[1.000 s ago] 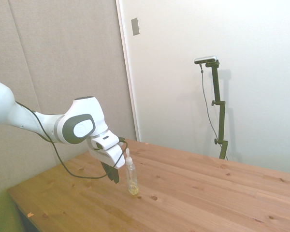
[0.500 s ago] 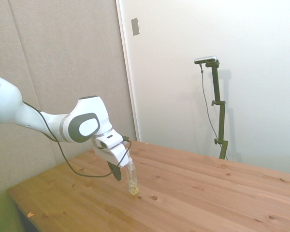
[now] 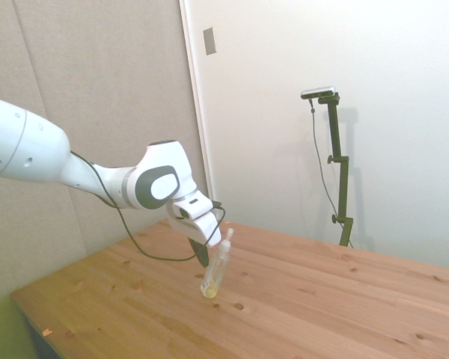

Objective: Knock down the sanitizer

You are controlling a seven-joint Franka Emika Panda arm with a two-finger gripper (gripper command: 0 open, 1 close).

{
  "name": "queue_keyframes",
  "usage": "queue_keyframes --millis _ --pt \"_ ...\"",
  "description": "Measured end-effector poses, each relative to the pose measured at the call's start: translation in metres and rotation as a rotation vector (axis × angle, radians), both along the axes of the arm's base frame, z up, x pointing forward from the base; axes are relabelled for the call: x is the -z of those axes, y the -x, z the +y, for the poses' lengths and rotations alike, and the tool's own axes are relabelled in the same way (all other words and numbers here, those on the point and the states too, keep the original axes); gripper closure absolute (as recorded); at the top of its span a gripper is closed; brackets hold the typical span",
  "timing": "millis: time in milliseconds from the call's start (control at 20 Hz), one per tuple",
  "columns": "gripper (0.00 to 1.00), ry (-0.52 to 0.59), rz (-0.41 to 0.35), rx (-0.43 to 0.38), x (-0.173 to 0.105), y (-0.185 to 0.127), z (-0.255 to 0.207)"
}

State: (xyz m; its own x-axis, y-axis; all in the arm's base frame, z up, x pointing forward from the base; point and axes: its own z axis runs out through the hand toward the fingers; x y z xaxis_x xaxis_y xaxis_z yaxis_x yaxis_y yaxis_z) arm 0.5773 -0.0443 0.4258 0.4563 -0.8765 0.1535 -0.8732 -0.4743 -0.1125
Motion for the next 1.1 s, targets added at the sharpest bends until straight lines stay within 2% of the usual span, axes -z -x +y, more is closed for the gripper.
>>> queue_keyframes --millis 250,600,650,900,1100 --pt "1.00 0.005 -0.032 0.040 -0.007 -0.030 -0.017" --pt "1.00 0.014 -0.051 0.088 -0.009 -0.047 -0.045" --pt "0.00 0.014 -0.051 0.090 -0.009 -0.048 -0.046" --pt "0.00 0.009 -0.050 0.085 -0.010 -0.045 -0.041" --pt "0.00 0.003 -0.044 0.066 -0.013 -0.027 -0.028"
